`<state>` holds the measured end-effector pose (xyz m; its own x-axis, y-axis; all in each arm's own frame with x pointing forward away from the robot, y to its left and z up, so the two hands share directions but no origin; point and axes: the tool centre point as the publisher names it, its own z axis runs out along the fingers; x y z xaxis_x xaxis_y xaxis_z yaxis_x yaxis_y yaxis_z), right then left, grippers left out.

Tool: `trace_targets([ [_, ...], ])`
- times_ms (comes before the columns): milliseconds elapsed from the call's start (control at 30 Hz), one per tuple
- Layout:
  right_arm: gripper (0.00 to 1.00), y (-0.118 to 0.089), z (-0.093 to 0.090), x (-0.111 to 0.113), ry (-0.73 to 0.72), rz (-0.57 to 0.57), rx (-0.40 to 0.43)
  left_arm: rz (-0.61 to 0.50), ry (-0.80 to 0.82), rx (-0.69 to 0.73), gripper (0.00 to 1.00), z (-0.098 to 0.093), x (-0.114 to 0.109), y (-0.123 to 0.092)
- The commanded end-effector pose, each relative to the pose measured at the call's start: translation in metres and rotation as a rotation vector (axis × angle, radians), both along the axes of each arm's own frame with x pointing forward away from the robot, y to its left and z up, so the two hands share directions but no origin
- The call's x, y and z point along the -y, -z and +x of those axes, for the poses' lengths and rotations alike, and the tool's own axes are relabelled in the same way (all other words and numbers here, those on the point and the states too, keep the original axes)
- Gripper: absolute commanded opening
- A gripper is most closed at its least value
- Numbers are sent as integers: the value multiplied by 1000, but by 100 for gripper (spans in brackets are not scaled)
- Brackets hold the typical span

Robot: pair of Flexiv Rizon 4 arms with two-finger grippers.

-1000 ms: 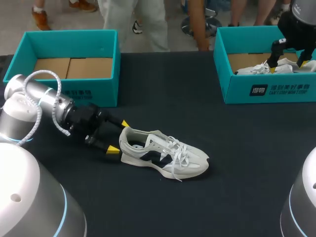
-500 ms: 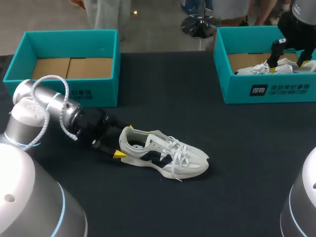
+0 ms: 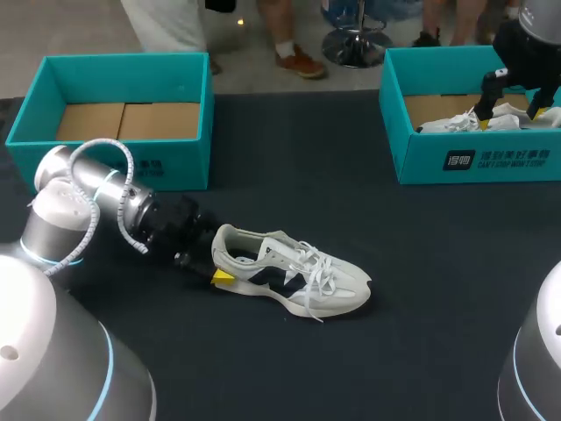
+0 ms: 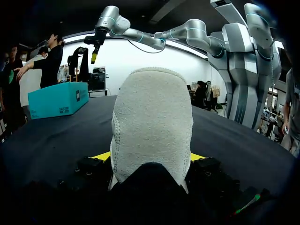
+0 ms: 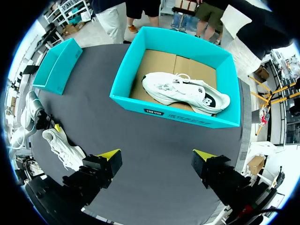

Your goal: Take the shoe out of the shoebox, open the shoe tongue, remove and reinsert the insole, then place the shoe into the shoebox

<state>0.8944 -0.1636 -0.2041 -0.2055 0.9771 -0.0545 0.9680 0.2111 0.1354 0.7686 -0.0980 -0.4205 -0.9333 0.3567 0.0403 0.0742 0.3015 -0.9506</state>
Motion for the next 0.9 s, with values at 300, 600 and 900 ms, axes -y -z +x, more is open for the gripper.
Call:
trace_targets([
  [300,100,0,1,0,0,-1,-1,-1,-84,11,0,0,-6,-2],
  [600,100,0,1,0,0,-1,-1,13,-259,74,0,1,-14,-17],
  [900,100,0,1,0,0,-1,-1,23,-375,84,0,-7,-12,-23],
])
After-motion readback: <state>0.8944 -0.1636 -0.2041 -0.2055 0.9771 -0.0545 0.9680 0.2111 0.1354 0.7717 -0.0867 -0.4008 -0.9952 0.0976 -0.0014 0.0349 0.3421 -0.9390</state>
